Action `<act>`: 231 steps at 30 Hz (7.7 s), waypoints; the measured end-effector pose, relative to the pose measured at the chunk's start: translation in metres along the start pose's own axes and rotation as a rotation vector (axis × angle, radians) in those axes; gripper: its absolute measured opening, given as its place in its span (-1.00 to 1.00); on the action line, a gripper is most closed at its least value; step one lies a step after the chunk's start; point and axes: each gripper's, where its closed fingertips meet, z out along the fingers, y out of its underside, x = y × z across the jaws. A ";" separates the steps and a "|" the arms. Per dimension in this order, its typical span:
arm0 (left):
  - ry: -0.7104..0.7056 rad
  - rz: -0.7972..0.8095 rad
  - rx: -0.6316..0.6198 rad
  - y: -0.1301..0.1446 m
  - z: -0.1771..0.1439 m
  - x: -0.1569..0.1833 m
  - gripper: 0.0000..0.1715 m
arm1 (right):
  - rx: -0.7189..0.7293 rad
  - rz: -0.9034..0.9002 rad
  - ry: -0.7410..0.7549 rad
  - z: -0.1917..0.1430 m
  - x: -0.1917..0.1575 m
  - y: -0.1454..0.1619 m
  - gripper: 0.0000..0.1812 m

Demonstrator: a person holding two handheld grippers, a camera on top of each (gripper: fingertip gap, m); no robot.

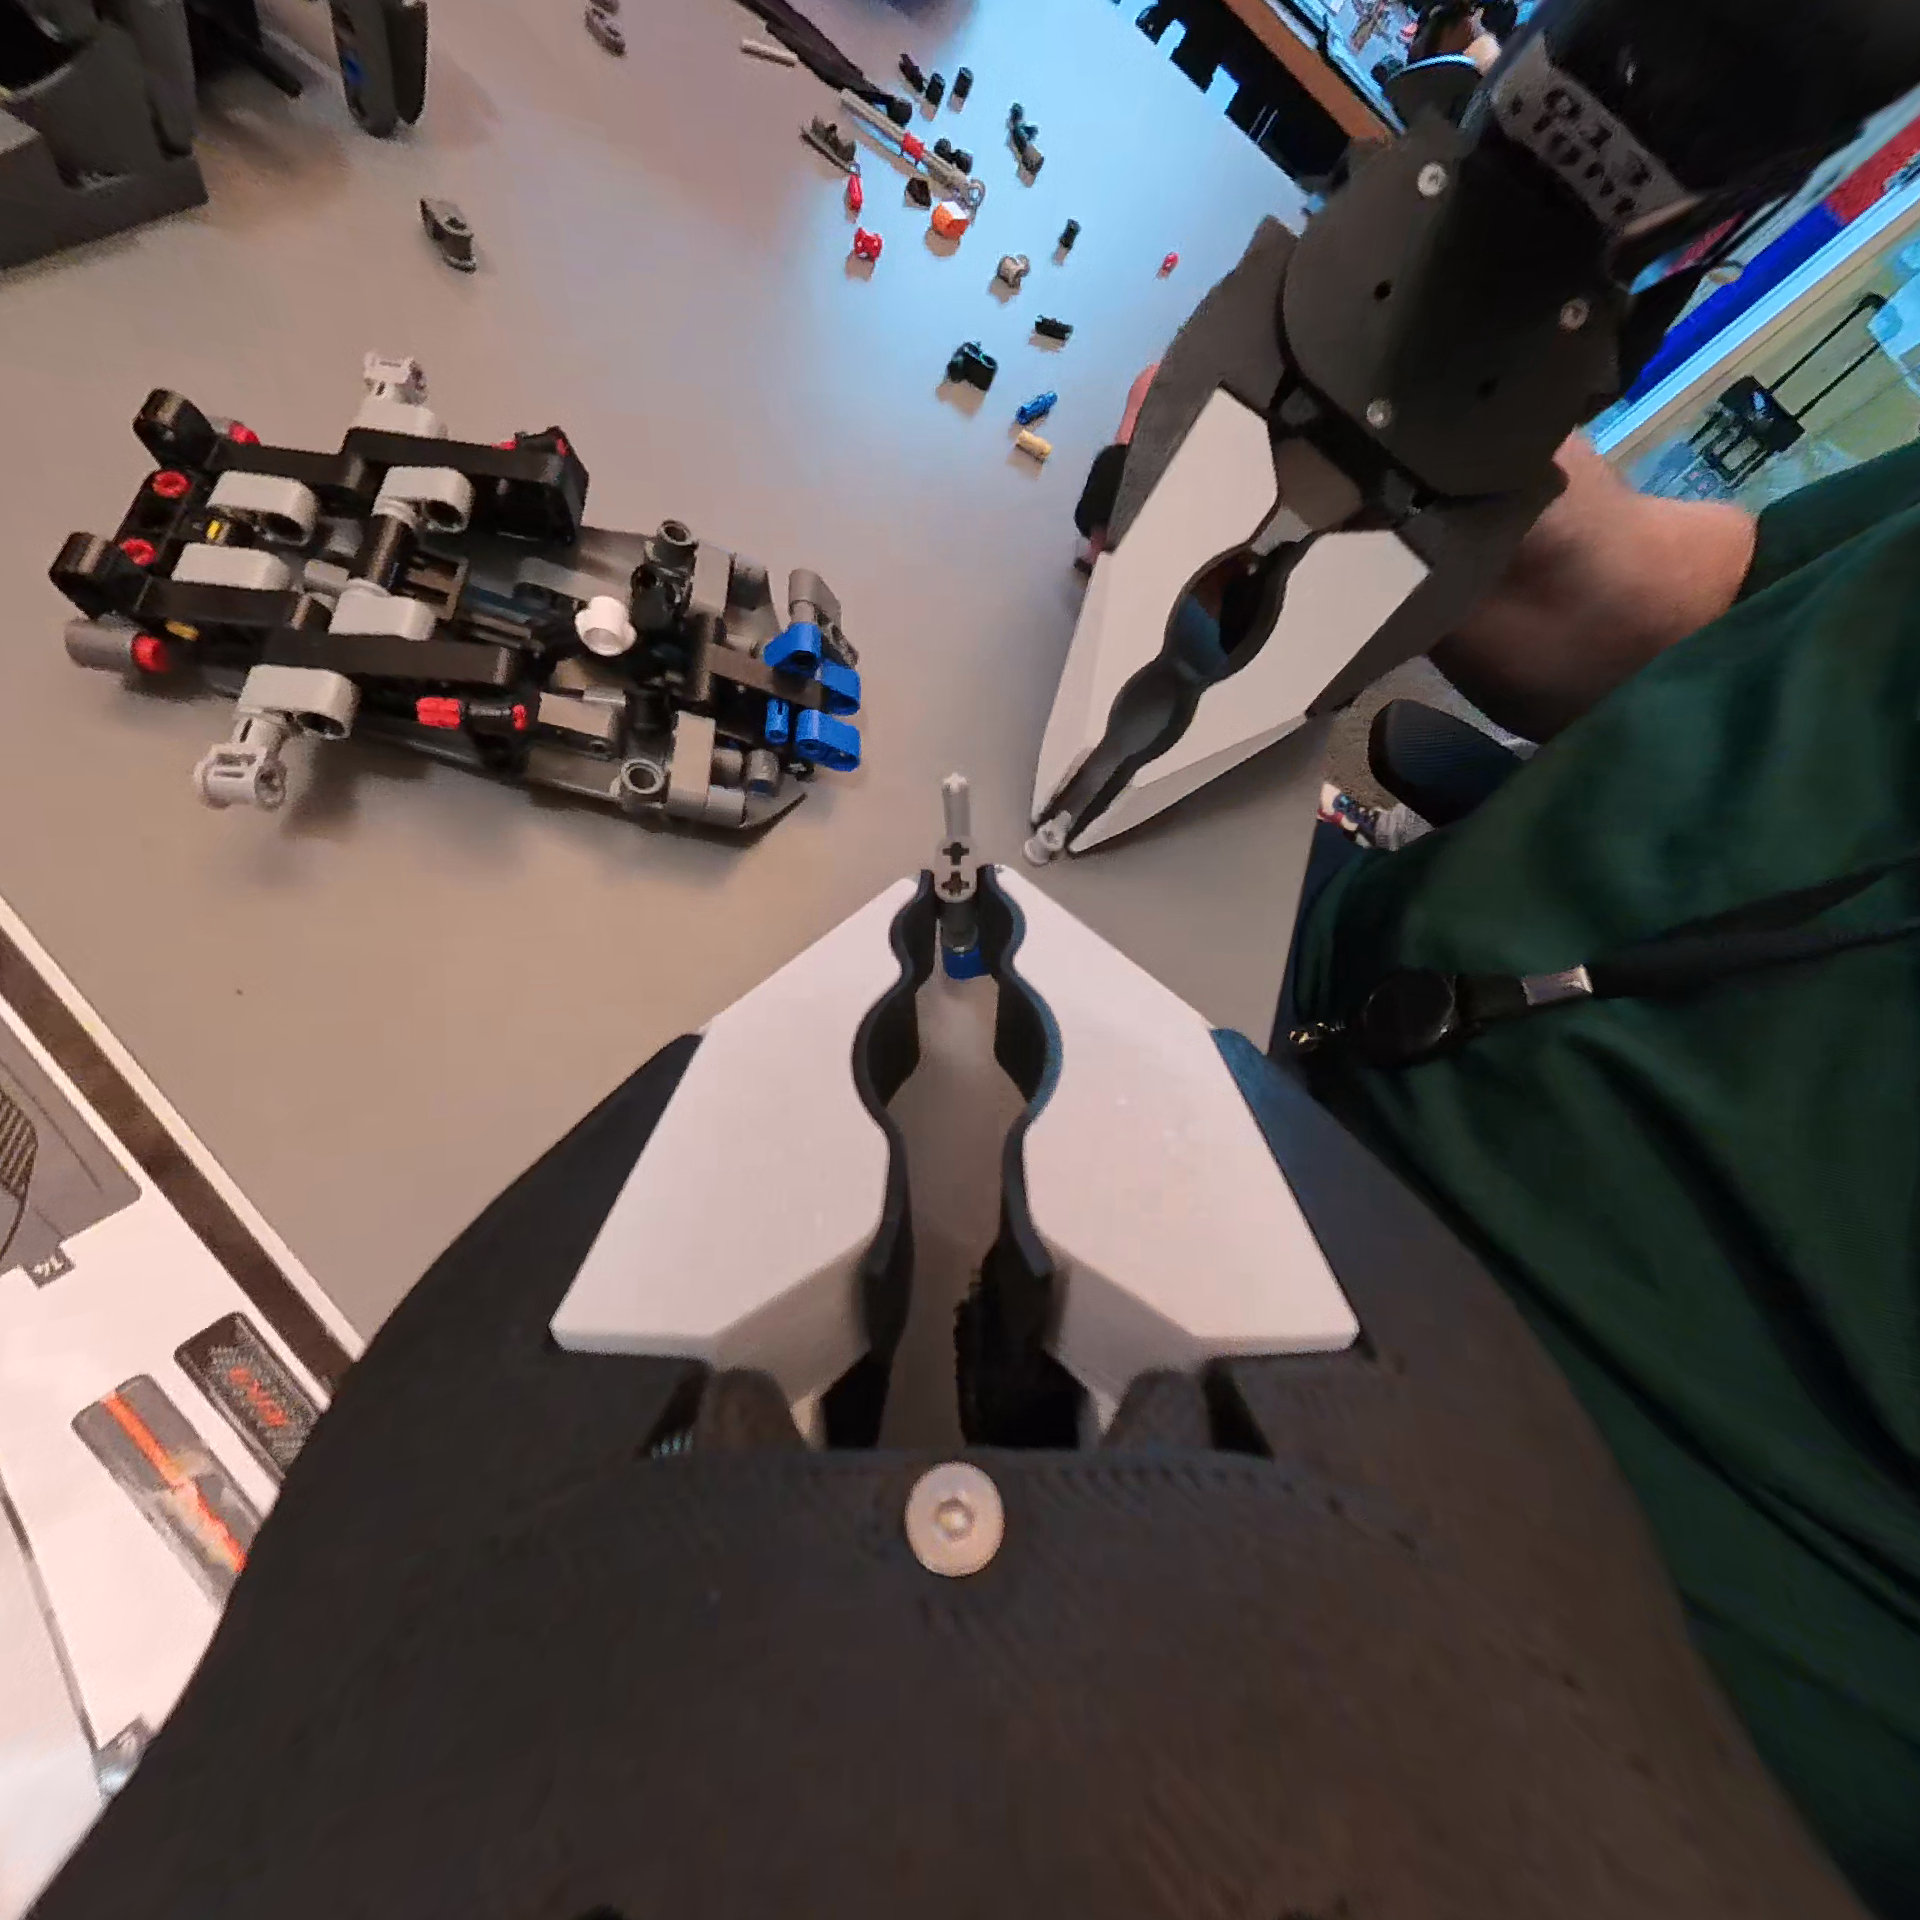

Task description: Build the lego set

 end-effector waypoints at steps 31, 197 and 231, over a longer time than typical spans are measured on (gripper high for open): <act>-0.101 0.085 0.180 -0.020 -0.033 -0.002 -0.94 | 0.008 -0.062 0.154 -0.015 0.032 -0.001 -0.66; -0.020 0.341 0.248 -0.045 -0.023 0.005 -0.94 | -0.048 0.041 0.150 -0.022 0.042 0.012 -0.95; 0.003 0.329 0.268 -0.059 -0.013 0.006 -0.94 | -0.060 0.035 0.230 -0.036 0.064 0.028 -0.95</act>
